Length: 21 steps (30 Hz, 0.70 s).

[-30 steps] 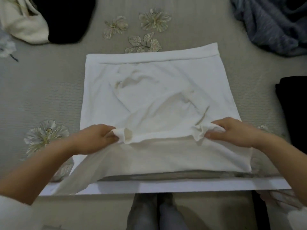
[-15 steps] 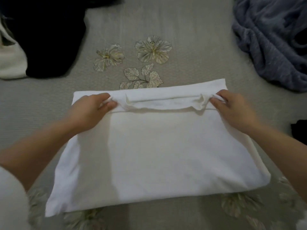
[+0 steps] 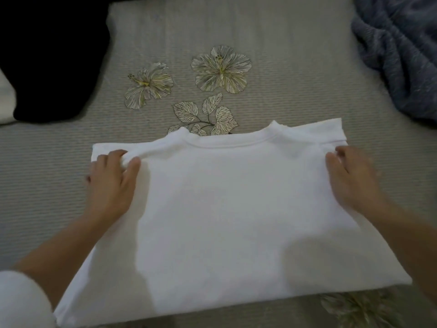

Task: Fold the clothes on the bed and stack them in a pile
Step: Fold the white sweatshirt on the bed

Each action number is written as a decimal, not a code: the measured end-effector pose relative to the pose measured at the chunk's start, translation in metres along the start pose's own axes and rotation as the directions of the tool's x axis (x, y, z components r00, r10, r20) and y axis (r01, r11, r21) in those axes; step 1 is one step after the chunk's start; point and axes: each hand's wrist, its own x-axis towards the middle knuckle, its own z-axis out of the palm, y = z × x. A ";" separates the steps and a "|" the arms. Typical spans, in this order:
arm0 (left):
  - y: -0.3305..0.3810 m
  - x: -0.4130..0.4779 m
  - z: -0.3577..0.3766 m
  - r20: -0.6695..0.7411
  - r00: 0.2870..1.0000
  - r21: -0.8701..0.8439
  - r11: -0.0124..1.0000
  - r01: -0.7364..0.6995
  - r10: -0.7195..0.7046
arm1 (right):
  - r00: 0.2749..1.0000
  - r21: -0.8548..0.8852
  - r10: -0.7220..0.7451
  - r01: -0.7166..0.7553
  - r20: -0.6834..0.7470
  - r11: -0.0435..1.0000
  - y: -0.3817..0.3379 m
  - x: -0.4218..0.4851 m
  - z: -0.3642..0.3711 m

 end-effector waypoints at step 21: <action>0.010 -0.022 -0.013 -0.083 0.996 0.266 0.964 -0.004 0.026 | 0.969 0.076 -0.202 0.215 -0.146 0.974 0.006 -0.009 -0.005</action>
